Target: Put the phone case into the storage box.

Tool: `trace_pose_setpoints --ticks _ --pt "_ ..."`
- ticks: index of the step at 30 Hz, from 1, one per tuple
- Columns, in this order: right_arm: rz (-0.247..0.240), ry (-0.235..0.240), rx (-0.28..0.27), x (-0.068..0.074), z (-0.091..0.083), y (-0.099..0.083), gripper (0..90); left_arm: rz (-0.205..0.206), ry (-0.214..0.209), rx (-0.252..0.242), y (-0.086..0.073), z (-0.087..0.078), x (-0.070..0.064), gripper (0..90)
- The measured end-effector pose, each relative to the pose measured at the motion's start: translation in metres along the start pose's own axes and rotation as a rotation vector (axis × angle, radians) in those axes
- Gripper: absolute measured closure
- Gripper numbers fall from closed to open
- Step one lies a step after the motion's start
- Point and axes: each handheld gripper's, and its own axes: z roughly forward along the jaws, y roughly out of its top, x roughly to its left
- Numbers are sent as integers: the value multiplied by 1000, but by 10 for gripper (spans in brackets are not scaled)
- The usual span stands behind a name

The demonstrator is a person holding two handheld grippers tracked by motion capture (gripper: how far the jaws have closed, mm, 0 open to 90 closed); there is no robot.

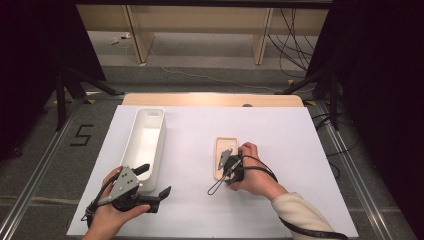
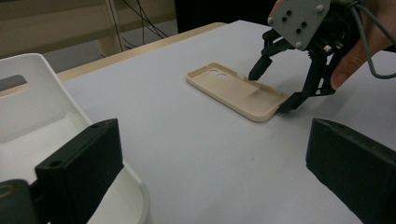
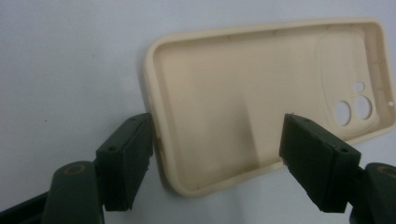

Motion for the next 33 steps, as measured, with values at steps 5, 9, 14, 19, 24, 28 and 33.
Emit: trace_pose_setpoints --ticks 5,9,14,19,24,28,33 --pt "-26 4 36 0 1 6 270 3 0 0 0 0 0 32" --pt "-46 11 53 0 2 10 298 4 -1 1 0 0 0 32" --pt "-66 32 76 0 2 13 355 3 -2 0 0 0 -1 32" --pt "-72 58 96 0 2 16 404 6 -2 2 0 0 -1 33" --pt "-89 72 103 0 2 18 438 16 -4 9 0 0 -1 32" --pt "-87 86 106 -1 2 18 468 12 -5 9 0 1 -1 33" --pt "-99 97 119 1 1 20 521 14 -6 9 0 1 -1 33"
